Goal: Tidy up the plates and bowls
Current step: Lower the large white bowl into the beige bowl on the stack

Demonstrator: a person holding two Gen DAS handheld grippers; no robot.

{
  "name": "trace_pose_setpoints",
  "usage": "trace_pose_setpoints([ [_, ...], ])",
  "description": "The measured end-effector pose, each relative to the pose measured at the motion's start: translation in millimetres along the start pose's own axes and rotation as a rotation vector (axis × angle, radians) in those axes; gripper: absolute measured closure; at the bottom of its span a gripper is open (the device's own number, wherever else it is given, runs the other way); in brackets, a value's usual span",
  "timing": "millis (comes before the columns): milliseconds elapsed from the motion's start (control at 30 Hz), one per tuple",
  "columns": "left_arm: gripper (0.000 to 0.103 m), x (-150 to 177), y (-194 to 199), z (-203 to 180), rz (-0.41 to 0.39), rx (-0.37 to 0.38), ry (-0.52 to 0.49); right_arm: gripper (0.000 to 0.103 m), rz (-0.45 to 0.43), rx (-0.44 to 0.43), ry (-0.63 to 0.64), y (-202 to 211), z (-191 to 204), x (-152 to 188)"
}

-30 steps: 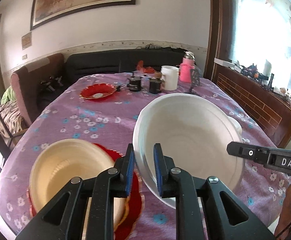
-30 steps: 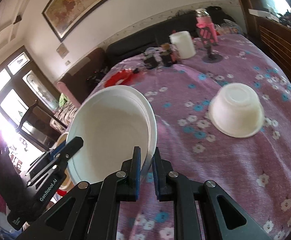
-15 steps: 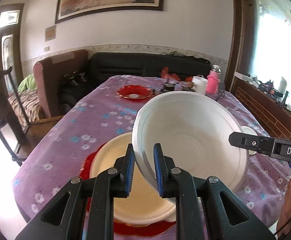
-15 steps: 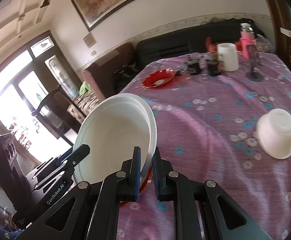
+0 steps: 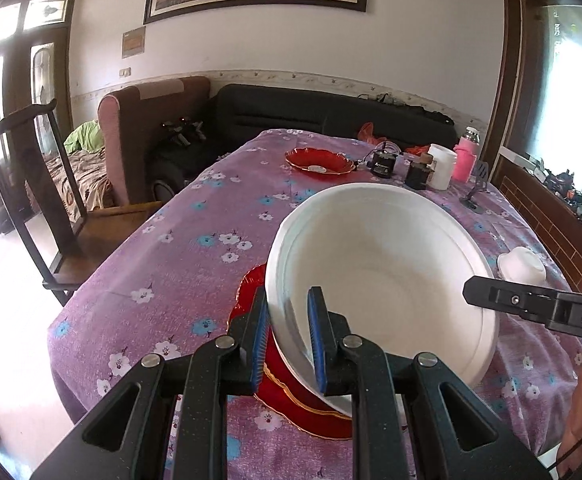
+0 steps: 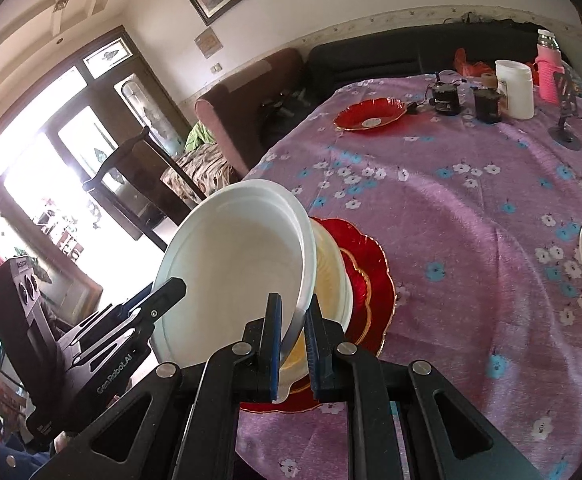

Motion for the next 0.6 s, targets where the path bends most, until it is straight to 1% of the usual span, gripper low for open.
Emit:
trace_pose_setpoints([
  [267, 0.086, 5.0, -12.6, 3.0, 0.020, -0.008, 0.001, 0.089, 0.030, 0.005, -0.017, -10.3, -7.2, 6.2],
  [600, 0.086, 9.5, -16.7, 5.6, 0.029, -0.016, 0.000, 0.089, 0.052, 0.000, -0.038, -22.4, -14.1, 9.2],
])
Point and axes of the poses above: each gripper's, at about its wrist camera, not at the fingertips, and y roughly against the way its jaws point, z to its left, x to its underside, the point moved 10 cm from there along -y, roughly the way its jaws point, and after that the axes turned 10 degrees about -z, right-handed, at the moved point
